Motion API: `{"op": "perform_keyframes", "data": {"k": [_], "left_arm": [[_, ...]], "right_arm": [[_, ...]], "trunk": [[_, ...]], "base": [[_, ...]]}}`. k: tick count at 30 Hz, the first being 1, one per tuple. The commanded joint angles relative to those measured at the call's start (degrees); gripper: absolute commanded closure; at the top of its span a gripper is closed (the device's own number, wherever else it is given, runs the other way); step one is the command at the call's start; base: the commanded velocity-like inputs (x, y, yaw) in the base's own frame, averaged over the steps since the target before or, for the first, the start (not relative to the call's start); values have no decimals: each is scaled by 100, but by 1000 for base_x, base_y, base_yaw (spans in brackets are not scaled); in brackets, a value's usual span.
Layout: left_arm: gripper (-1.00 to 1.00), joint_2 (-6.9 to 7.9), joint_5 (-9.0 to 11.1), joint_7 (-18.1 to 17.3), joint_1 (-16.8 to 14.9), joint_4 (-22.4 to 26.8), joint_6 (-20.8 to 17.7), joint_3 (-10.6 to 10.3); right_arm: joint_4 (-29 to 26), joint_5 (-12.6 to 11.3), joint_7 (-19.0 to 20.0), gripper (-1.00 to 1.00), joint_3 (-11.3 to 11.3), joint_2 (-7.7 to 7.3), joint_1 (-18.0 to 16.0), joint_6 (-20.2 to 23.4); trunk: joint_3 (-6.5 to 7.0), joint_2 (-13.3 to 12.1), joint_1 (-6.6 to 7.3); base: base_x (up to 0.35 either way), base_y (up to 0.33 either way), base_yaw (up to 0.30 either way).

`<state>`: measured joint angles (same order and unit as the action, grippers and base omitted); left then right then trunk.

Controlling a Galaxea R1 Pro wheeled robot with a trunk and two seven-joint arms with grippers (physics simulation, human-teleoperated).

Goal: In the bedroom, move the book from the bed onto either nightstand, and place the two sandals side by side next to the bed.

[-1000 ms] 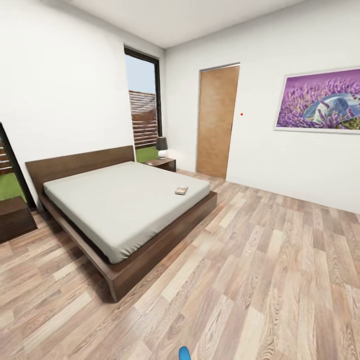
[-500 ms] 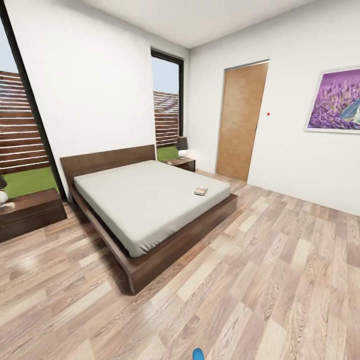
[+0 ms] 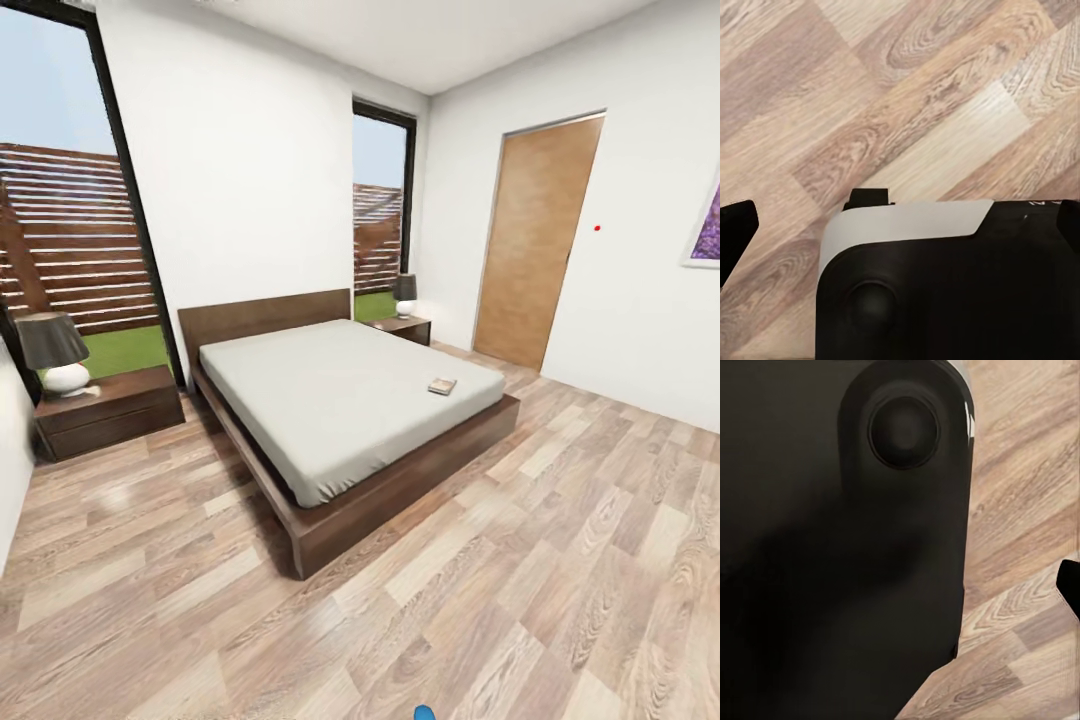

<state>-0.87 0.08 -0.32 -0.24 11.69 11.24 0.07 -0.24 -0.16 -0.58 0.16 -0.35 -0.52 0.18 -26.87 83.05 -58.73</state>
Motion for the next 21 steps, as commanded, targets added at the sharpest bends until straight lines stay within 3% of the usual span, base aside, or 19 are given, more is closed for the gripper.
{"op": "perform_keyframes", "data": {"k": [1, 6, 21], "left_arm": [[-100, -1, 1, -3, -2, -6, 15, 1], [-100, -1, 1, -3, -2, -6, 14, 1], [-100, -8, -1, -3, -2, 4, 18, 2]], "right_arm": [[-3, -2, -5, -100, 2, 0, -1, 1], [-3, -2, -4, -100, 2, 0, -1, 0], [-3, -2, -6, -100, 2, -2, -2, 0]], "trunk": [[-5, 3, 0], [-5, 3, 0], [-20, 3, 0]], "base": [[0, 0, 274], [0, 0, 193], [0, 0, 70]]}}
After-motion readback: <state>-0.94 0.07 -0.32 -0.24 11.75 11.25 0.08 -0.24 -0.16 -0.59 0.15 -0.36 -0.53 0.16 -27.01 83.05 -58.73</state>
